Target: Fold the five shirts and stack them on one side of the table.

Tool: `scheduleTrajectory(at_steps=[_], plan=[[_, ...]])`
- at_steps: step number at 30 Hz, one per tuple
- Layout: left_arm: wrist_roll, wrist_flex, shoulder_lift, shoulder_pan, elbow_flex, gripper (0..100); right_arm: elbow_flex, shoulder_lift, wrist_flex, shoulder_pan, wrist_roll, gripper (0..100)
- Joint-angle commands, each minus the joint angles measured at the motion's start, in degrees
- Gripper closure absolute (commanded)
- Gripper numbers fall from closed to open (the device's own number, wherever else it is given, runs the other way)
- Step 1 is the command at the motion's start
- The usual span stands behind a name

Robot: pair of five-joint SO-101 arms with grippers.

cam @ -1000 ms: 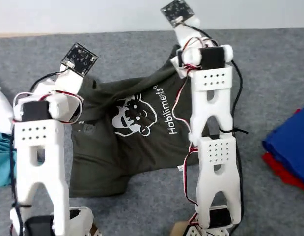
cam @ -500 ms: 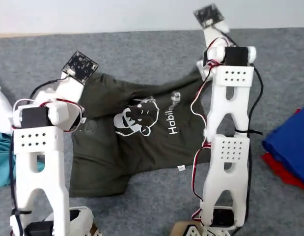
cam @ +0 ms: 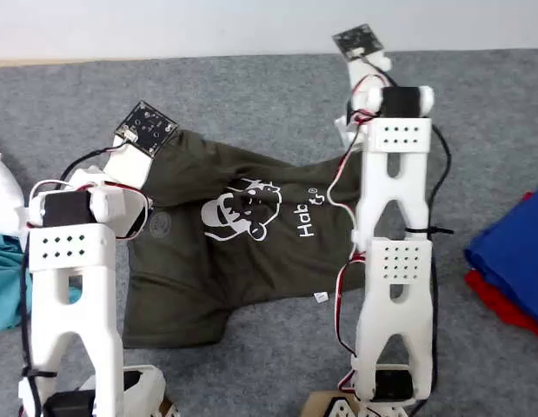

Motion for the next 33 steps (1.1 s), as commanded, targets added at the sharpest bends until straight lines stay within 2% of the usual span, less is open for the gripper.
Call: scheduleTrajectory(at_steps=[1,11,15,24,33], plan=[[0.0,-4.1,-1.8,0.4,1.7,91,-2.4,0.8,-2.8,-0.7,-5.1,77.4],[0.0,-5.3,-1.9,0.2,5.3,91,-2.6,10.4,-6.7,0.6,-16.0,77.2],[0.0,-8.1,-1.9,0.1,8.0,91,-2.6,11.3,-9.3,2.6,-19.4,77.2],[0.0,-9.7,-2.1,0.4,10.2,91,-2.3,11.6,-10.5,4.3,-19.6,77.2],[0.0,-9.7,-1.9,0.4,10.2,91,0.9,12.4,-16.0,1.7,-19.4,77.2]])
